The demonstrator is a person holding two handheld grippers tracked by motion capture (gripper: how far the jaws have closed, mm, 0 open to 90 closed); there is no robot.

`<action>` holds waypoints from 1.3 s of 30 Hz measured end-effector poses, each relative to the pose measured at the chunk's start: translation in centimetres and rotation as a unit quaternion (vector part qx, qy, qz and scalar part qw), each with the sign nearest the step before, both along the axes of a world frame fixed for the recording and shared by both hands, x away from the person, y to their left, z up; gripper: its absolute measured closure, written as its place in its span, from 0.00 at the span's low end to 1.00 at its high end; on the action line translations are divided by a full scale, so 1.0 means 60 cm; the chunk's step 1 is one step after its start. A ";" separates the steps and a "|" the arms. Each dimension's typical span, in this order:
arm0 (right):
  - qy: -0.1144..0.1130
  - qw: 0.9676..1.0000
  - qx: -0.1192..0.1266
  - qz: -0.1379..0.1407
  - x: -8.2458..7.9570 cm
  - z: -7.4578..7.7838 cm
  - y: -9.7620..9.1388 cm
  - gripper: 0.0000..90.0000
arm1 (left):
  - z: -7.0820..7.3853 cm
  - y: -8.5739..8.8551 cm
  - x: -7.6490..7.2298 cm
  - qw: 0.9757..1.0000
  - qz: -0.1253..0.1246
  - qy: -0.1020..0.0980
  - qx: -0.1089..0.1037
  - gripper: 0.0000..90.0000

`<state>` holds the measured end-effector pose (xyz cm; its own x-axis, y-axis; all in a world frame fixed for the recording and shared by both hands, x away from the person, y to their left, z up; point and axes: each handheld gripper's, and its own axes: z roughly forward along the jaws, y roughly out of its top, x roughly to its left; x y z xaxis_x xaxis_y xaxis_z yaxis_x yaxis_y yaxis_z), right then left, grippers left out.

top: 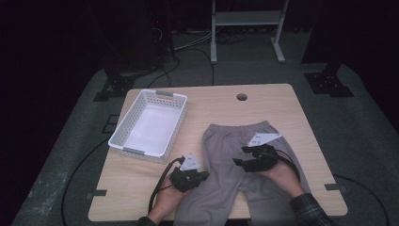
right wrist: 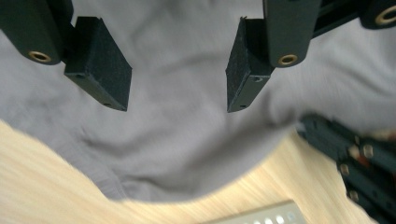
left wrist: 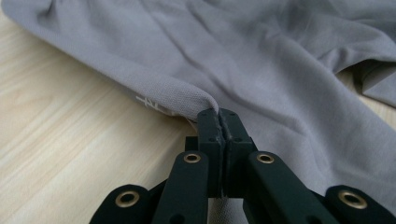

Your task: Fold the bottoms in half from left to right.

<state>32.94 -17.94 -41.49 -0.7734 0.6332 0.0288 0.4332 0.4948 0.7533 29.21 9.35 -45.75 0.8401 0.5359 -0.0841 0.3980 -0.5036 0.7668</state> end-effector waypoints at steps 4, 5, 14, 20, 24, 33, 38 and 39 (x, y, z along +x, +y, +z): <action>0.002 1.000 0.009 0.011 0.028 0.004 0.045 0.43 | 0.003 -0.010 -0.003 1.000 -0.010 -0.013 -0.004 0.99; 0.002 1.000 0.009 0.011 0.028 0.004 0.045 0.43 | 0.004 -0.013 -0.004 1.000 -0.012 -0.015 -0.006 0.99; 0.050 0.999 0.013 0.015 0.088 -0.017 0.126 0.42 | 0.003 -0.029 0.000 1.000 -0.020 -0.021 -0.005 0.99; 0.080 0.997 -0.007 0.015 0.108 -0.046 0.148 0.59 | 0.004 -0.032 0.002 1.000 -0.019 -0.024 -0.006 0.99; 0.079 0.997 -0.016 0.020 0.111 -0.050 0.147 0.86 | 0.006 -0.033 0.004 0.999 -0.019 -0.027 -0.009 0.99; 0.048 0.999 -0.002 0.016 0.105 -0.022 0.124 0.98 | 0.037 -0.041 0.010 0.998 -0.028 -0.039 -0.047 0.99; 0.027 1.000 0.004 0.005 0.099 0.010 0.087 0.98 | 0.063 -0.064 0.018 0.995 -0.042 -0.046 -0.077 0.99; 0.024 1.000 0.006 0.003 0.099 0.014 0.081 0.98 | 0.068 -0.072 0.020 0.994 -0.048 -0.046 -0.084 0.99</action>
<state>38.86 -13.09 -40.67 -0.7744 0.6283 0.0738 0.4666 0.4886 0.7373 30.40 5.03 -41.66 0.8947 0.4384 -0.0856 0.2780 -0.3967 0.8748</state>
